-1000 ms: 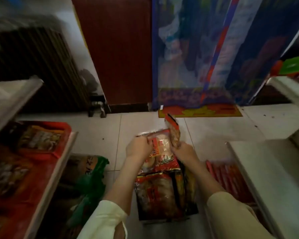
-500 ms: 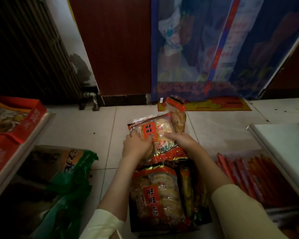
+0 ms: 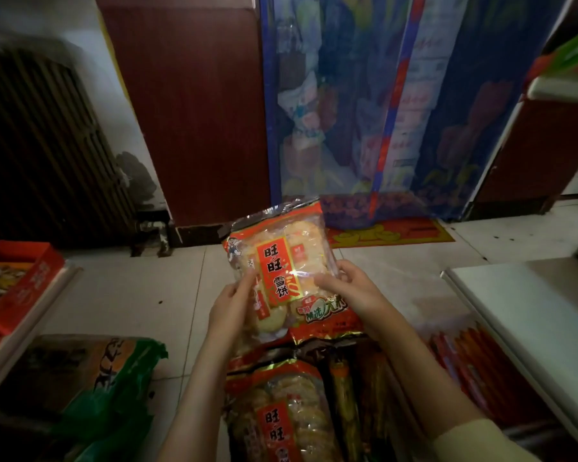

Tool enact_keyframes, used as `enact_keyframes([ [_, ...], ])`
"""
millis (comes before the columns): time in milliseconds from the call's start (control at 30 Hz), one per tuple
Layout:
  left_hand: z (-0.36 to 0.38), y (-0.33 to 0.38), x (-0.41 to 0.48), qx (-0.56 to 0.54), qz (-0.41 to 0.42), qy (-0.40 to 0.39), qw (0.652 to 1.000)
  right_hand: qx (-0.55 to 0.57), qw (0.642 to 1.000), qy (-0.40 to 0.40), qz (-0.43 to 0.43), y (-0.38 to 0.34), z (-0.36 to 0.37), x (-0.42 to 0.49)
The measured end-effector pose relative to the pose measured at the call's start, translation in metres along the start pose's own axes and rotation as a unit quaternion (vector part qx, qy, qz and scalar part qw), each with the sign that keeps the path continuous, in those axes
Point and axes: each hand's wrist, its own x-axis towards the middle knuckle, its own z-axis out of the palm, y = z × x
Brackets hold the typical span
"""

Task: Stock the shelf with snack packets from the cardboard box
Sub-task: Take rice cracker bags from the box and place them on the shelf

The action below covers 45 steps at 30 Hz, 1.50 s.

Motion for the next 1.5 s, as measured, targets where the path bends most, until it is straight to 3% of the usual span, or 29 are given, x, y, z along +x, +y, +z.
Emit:
enact_keyframes([
  [267,0.063,0.069,-0.013,-0.096,0.072,-0.094,0.988,0.124,0.991,-0.018,-0.04,-0.048,-0.059,-0.051],
  [533,0.172,0.114,-0.042,0.028,0.159,-0.177,0.971,0.206,0.964,0.152,-0.064,-0.056,-0.135,-0.109],
  [600,0.196,0.121,-0.051,0.0,0.14,-0.259,0.956,0.211,0.958,0.185,-0.061,-0.057,-0.155,-0.128],
  [700,0.223,0.125,-0.061,-0.012,0.095,-0.433,0.896,0.222,0.947,0.226,-0.06,-0.057,-0.187,-0.154],
  [833,0.256,0.114,-0.071,0.065,0.093,-0.51,0.853,0.224,0.916,0.326,-0.067,-0.049,-0.223,-0.18],
  [933,0.283,0.104,-0.077,0.122,0.132,-0.499,0.848,0.23,0.878,0.408,-0.102,-0.045,-0.237,-0.195],
  [1100,0.326,0.096,-0.079,0.167,0.208,-0.343,0.901,0.227,0.836,0.478,-0.143,-0.032,-0.245,-0.207],
  [1400,0.377,0.103,-0.1,0.294,0.235,-0.232,0.897,0.194,0.8,0.532,-0.197,-0.016,-0.262,-0.215],
  [1500,0.386,0.1,-0.107,0.348,0.288,-0.179,0.874,0.178,0.795,0.541,-0.209,-0.013,-0.27,-0.212],
])
